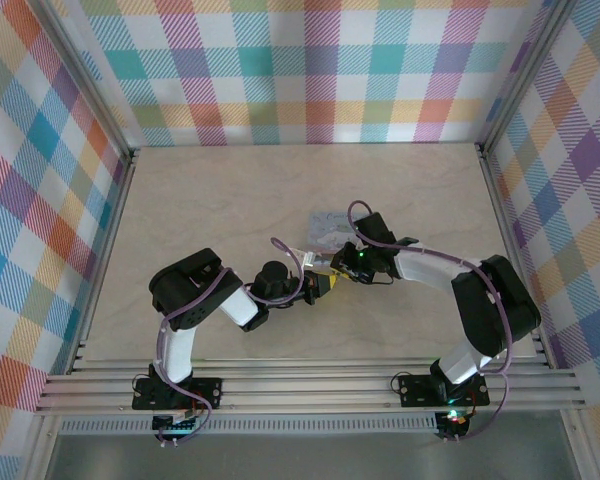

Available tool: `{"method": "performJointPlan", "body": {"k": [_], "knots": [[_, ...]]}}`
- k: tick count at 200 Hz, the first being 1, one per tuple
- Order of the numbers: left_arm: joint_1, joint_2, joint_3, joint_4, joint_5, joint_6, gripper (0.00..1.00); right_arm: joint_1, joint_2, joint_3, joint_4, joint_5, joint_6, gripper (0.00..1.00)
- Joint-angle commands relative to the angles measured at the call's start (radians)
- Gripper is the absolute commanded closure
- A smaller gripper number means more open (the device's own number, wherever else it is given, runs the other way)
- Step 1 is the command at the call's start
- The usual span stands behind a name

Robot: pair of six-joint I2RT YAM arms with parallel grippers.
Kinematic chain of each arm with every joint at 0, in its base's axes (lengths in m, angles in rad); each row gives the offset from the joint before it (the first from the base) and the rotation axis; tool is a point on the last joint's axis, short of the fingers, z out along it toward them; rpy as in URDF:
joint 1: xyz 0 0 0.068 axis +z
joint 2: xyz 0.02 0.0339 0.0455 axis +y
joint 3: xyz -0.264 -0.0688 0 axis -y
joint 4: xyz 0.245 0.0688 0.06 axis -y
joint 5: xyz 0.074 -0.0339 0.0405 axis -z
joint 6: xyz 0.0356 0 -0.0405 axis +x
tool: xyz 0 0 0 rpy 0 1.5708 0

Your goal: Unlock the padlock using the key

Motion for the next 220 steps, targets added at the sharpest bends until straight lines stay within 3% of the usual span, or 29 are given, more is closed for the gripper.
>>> {"method": "performJointPlan", "body": {"k": [1,12,41,71,87,96,112,138,152,184,220], "knots": [[-0.002,-0.014,0.014,0.035,0.029,0.075,1.0,0.007,0.022,0.025,-0.013,-0.011,-0.009,0.94],[-0.011,-0.027,0.013,0.0,0.01,0.11,1.0,0.007,0.023,0.027,-0.017,-0.015,-0.008,1.0],[-0.076,-0.103,0.023,-0.183,-0.111,0.288,1.0,0.007,0.025,0.055,-0.074,-0.02,-0.017,1.0],[-0.209,-0.171,0.086,-0.464,-0.39,0.572,1.0,0.007,0.029,0.107,-0.166,-0.021,-0.03,1.0],[-0.258,-0.161,0.112,-0.517,-0.504,0.66,1.0,0.008,0.025,0.113,-0.176,-0.032,-0.019,1.0],[-0.265,-0.154,0.112,-0.517,-0.535,0.671,1.0,0.01,0.023,0.113,-0.176,-0.04,-0.011,1.0],[-0.265,-0.148,0.096,-0.484,-0.548,0.657,1.0,0.015,0.018,0.106,-0.172,-0.043,-0.001,0.75],[-0.265,-0.142,0.086,-0.468,-0.55,0.619,1.0,0.018,0.0,0.091,-0.172,-0.035,0.001,0.51],[-0.265,-0.14,0.082,-0.465,-0.567,0.601,1.0,0.019,-0.011,0.085,-0.176,-0.031,0.0,0.44],[-0.265,-0.148,0.063,-0.445,-0.592,0.598,1.0,0.019,-0.036,0.072,-0.178,-0.013,-0.003,0.43],[-0.265,-0.152,0.05,-0.423,-0.593,0.611,1.0,0.018,-0.032,0.07,-0.176,-0.008,-0.005,0.54]]}}
